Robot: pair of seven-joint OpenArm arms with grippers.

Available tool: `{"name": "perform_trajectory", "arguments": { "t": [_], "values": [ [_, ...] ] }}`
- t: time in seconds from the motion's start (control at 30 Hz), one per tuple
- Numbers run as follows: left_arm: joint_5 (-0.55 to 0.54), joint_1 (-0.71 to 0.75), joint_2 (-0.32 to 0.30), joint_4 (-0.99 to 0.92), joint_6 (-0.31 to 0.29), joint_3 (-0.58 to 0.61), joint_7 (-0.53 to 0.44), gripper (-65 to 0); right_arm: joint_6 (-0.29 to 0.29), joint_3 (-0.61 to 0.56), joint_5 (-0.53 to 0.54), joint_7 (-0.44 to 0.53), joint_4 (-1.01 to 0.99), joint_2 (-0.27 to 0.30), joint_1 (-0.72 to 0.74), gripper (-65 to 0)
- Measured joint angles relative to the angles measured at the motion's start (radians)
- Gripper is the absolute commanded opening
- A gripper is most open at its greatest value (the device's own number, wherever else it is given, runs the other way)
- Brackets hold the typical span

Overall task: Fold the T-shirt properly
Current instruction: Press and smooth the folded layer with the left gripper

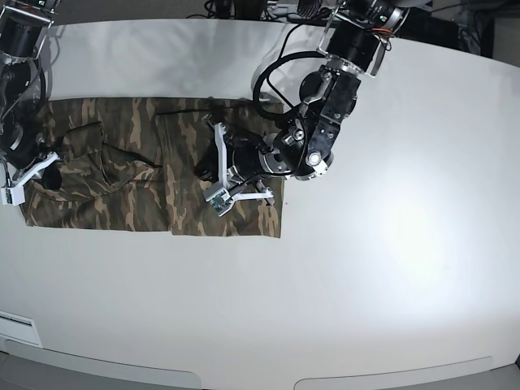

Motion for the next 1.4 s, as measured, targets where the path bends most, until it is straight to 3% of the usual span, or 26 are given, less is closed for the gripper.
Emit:
{"name": "perform_trajectory", "arguments": {
  "t": [0.2, 0.47, 0.53, 0.7, 0.83, 0.93, 1.23, 1.33, 1.4],
  "values": [
    [0.129, 0.000, -0.001, -0.027, 0.123, 0.057, -0.056, -65.0, -0.003, 0.000, 0.043, -0.008, 0.000, 0.000, -0.001, -65.0],
    [0.082, -0.024, 0.015, -0.193, 0.130, 0.056, -0.169, -65.0, 0.005, 0.000, 0.060, -0.045, -0.004, -0.002, 0.023, -55.1],
    [0.072, -0.029, 0.011, -0.207, 0.129, 0.056, -0.171, -65.0, 0.009, -0.006, 0.060, -0.077, -0.006, 0.006, 0.045, -49.8],
    [0.041, -0.014, -0.032, -0.206, 0.117, 0.058, -0.225, -65.0, -0.006, -0.016, 0.158, -0.267, -0.013, 0.067, 0.119, -29.5],
    [-0.002, -0.017, -0.070, -0.204, 0.106, 0.058, -0.228, -65.0, -0.038, -0.014, 0.140, -0.289, -0.015, 0.148, 0.127, -28.6],
    [-0.022, -0.017, -0.095, -0.200, 0.102, 0.058, -0.232, -65.0, -0.085, -0.013, 0.056, -0.281, -0.016, 0.186, 0.128, -28.6],
    [-0.074, -0.010, -0.138, -0.196, 0.092, 0.057, -0.243, -65.0, -0.195, -0.005, -0.044, -0.172, -0.084, 0.185, 0.061, -22.8],
    [-0.074, -0.006, -0.138, -0.196, 0.092, 0.056, -0.248, -65.0, -0.192, -0.005, -0.030, -0.155, -0.148, 0.195, 0.068, -22.8],
    [-0.073, -0.005, -0.138, -0.194, 0.092, 0.056, -0.248, -65.0, -0.158, -0.003, 0.052, -0.143, -0.191, 0.198, 0.072, -22.8]
  ]
}}
